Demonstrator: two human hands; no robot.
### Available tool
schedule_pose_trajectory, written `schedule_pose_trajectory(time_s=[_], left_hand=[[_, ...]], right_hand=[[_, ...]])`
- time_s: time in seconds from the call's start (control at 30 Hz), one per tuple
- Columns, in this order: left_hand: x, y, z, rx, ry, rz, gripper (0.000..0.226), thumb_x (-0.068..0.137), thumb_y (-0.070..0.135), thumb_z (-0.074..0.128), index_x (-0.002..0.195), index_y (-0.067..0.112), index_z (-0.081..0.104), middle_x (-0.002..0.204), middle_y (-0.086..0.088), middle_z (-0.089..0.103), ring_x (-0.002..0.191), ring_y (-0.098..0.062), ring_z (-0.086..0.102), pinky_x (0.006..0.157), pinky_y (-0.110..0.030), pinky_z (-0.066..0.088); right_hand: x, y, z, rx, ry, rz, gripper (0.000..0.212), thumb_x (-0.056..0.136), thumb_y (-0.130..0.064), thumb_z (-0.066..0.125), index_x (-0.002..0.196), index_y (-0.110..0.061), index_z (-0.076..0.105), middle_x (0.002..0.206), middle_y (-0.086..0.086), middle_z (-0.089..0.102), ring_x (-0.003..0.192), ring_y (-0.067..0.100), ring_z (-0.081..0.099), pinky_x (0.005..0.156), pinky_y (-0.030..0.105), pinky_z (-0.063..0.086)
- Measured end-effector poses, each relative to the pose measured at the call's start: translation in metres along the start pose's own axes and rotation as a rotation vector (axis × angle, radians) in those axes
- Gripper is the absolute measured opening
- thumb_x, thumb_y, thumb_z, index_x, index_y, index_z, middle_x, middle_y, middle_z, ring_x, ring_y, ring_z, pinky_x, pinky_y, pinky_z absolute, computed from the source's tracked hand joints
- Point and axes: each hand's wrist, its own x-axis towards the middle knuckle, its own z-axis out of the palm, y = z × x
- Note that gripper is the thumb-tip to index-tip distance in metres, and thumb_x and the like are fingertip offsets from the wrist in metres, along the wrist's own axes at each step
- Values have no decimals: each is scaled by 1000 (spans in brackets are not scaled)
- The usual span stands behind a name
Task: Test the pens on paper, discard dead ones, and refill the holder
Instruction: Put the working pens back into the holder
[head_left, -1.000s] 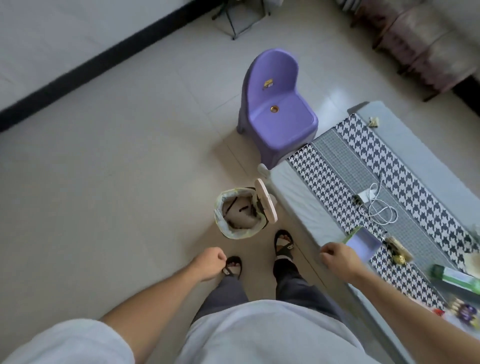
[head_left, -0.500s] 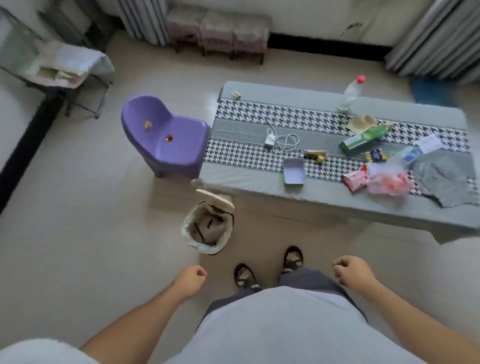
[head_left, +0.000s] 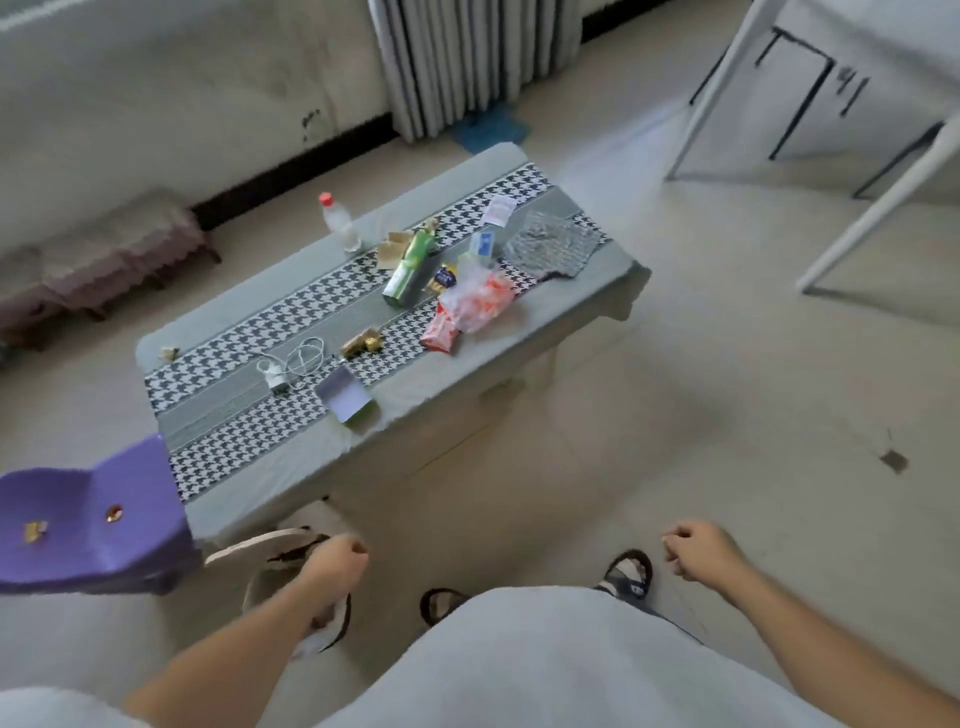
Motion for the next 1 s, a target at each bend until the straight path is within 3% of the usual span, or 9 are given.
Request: schedule_pose_trajectory(time_s=[0.13, 0.27, 0.4, 0.5, 0.7, 0.83, 1.0], left_hand=[[0, 138, 22, 29, 19, 146, 18, 93, 15, 56, 104, 19, 70, 102, 1, 68, 95, -17, 65, 80, -29, 52], [-9, 271, 64, 24, -37, 319, 18, 90, 13, 59, 102, 20, 70, 90, -2, 73, 86, -20, 68, 71, -29, 53], [-13, 358, 98, 108, -142, 409, 19, 90, 8, 60, 105, 14, 71, 100, -5, 73, 89, -23, 71, 79, -30, 56], [-1, 398, 105, 171, -163, 400, 18, 90, 8, 61, 104, 12, 72, 101, -6, 73, 90, -25, 71, 82, -34, 59], [51, 477, 96, 226, -194, 297, 13, 90, 1, 59, 91, 5, 71, 83, -14, 70, 70, -26, 64, 70, -34, 57], [99, 553, 82, 279, -213, 284, 16, 90, -5, 54, 85, -3, 69, 76, -16, 64, 67, -26, 58, 64, -34, 47], [117, 687, 60, 380, -242, 411, 19, 91, 2, 56, 97, 1, 73, 93, -20, 74, 76, -25, 66, 75, -35, 57]], right_hand=[[4, 76, -56, 99, 9, 130, 24, 95, 1, 52, 73, -6, 60, 65, 14, 57, 54, 21, 47, 51, 26, 36], [8, 137, -119, 122, 34, 205, 20, 93, 1, 53, 75, -7, 55, 66, 14, 58, 56, 23, 50, 49, 26, 37], [15, 175, -179, 155, 95, 254, 21, 93, 1, 53, 73, -7, 53, 67, 14, 59, 57, 24, 52, 50, 27, 39], [30, 184, -215, 174, 110, 266, 26, 91, 2, 52, 67, -9, 53, 64, 12, 57, 56, 23, 53, 54, 27, 39], [79, 173, -262, 299, 151, 319, 25, 89, 4, 51, 68, -10, 50, 64, 12, 52, 57, 23, 48, 53, 27, 35], [110, 147, -293, 427, 193, 355, 25, 91, 3, 52, 71, -10, 52, 66, 12, 52, 59, 22, 47, 55, 28, 35], [138, 116, -349, 543, 303, 368, 24, 93, -5, 60, 70, -5, 62, 65, 10, 65, 52, 20, 58, 54, 29, 46]])
